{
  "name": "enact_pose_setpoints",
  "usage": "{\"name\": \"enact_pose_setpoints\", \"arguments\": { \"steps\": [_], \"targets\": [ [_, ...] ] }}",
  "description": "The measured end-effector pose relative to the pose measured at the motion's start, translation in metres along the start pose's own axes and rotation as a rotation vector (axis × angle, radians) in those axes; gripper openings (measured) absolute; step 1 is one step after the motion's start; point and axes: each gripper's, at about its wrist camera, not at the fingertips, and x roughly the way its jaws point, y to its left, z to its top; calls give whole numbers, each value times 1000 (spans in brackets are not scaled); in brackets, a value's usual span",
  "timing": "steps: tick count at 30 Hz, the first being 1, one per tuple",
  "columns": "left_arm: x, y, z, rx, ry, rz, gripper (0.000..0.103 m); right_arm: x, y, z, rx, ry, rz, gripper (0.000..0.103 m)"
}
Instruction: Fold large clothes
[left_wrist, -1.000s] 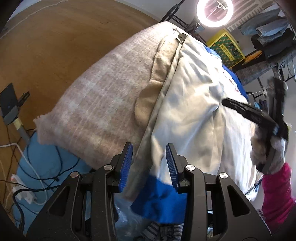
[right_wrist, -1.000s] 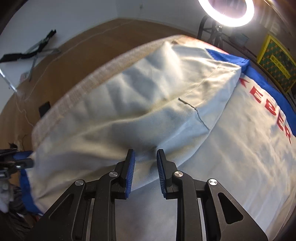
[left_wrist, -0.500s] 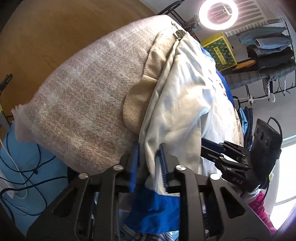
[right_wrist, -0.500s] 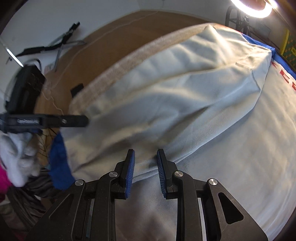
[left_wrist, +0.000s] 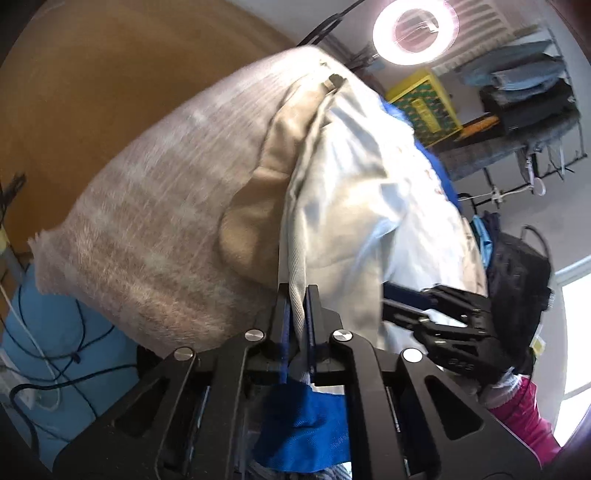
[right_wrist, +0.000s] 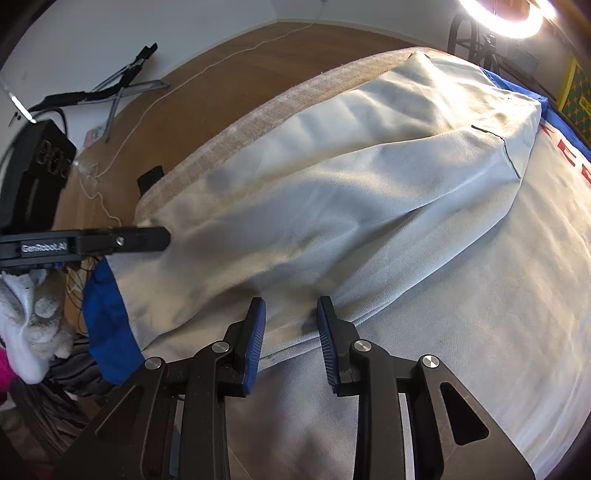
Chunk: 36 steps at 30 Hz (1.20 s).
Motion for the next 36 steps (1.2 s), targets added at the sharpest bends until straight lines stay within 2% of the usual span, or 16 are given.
{"name": "enact_pose_setpoints", "arguments": {
  "steps": [3,6,9,11,12,14,18,21,29,30,32,33,34,36],
  "targets": [
    [-9,-14,-2,43,-31,-14,3,-7,-8,0,39,-7,46,27],
    [-15,-38,-6,142,-67,20,3,-29,-23,2,124,-73,115,28],
    [-14,-55,-10,193,-69,21,2,-49,-40,19,189,-135,112,42],
    [-15,-62,-13,218,-70,20,2,-57,-47,39,207,-165,79,47],
    [-14,-67,-14,231,-71,16,2,-59,-50,51,215,-173,70,52],
    [-14,-72,-16,245,-69,9,2,-57,-57,76,243,-179,77,58],
    [-13,-79,-20,270,-61,0,2,-40,-70,126,308,-170,45,58],
    [-12,-82,-19,286,-55,-4,2,-20,-73,152,344,-127,27,58],
    [-9,-87,-22,309,-46,-3,2,25,-57,171,278,-17,-145,58],
    [-9,-88,-22,308,-46,-2,2,31,-56,171,264,4,-179,57],
    [-9,-90,-23,314,-46,1,2,38,-61,167,261,23,-209,35],
    [-10,-91,-24,317,-46,2,2,41,-64,164,264,32,-204,15],
    [-10,-94,-25,324,-45,4,2,42,-67,161,271,35,-195,9],
    [-11,-100,-28,341,-44,1,2,36,-71,156,288,4,-172,5]
  ]
}}
